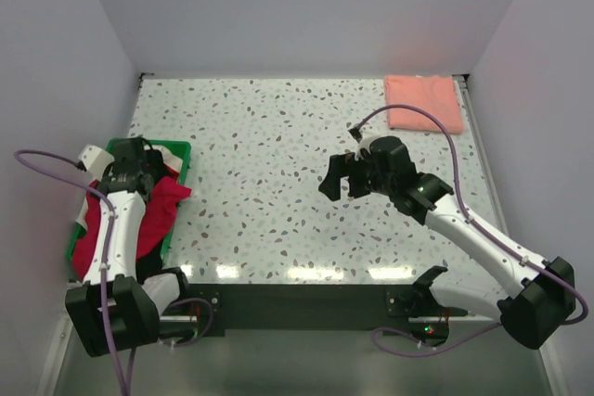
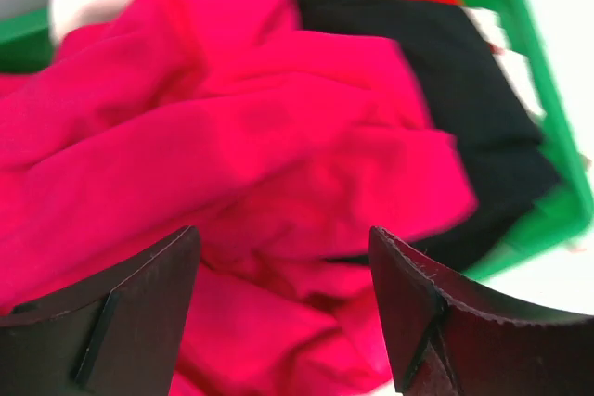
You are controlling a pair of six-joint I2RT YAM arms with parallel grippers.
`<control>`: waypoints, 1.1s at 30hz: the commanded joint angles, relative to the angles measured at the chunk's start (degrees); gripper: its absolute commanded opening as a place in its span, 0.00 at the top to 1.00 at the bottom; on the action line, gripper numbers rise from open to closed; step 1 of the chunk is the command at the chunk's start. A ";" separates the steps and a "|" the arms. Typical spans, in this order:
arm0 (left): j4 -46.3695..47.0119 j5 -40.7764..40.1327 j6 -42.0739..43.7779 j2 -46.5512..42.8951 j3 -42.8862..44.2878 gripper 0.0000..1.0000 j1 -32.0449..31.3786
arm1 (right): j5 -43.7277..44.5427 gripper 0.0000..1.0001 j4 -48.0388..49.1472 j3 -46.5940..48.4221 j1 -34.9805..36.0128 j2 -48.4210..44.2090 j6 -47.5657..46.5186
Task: Fold and stack the t-shirts
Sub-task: Grab the tshirt from the pile
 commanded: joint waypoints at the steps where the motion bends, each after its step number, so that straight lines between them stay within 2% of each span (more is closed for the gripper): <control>1: -1.01 -5.54 -6.23 1.97 -1.38 0.22 3.51 | -2.62 0.01 -0.02 1.43 -0.06 0.23 0.51; 6: -1.10 -7.13 -8.61 4.61 -2.79 0.18 6.51 | -4.72 0.01 0.42 0.90 0.02 1.02 0.86; 10: 0.92 -5.81 -8.96 5.58 -4.19 0.20 7.22 | -6.66 0.01 0.77 0.72 -0.06 2.08 1.21; 13: 2.33 -4.84 -7.30 5.32 -4.20 0.43 7.22 | -7.10 0.01 1.04 0.46 -0.06 2.34 1.30; 14: 2.59 -4.84 -6.60 4.80 -4.02 0.63 7.22 | -7.01 0.01 1.04 0.37 -0.06 2.26 1.30; 16: 2.95 -5.45 -4.41 2.43 -3.58 0.79 7.13 | -6.93 0.01 1.04 0.28 -0.06 2.08 1.12; 17: 2.77 -5.63 -3.52 1.55 -2.45 0.90 7.22 | -6.93 0.01 1.21 0.20 -0.06 2.08 1.21; 19: 2.77 -6.07 -1.07 -1.26 -0.52 1.00 7.22 | -7.28 0.01 1.39 0.37 -0.06 2.25 1.30; 23: 3.56 -5.11 3.77 -5.75 3.44 1.00 7.13 | -8.33 0.01 1.56 0.46 -0.06 2.78 1.56; 27: 6.90 1.03 10.71 -10.49 7.83 1.00 7.04 | -9.03 0.01 1.91 0.63 -0.06 3.31 1.74; 33: 9.89 15.69 13.80 -10.24 20.66 1.00 6.69 | -9.30 0.01 2.00 1.51 -0.06 3.84 1.74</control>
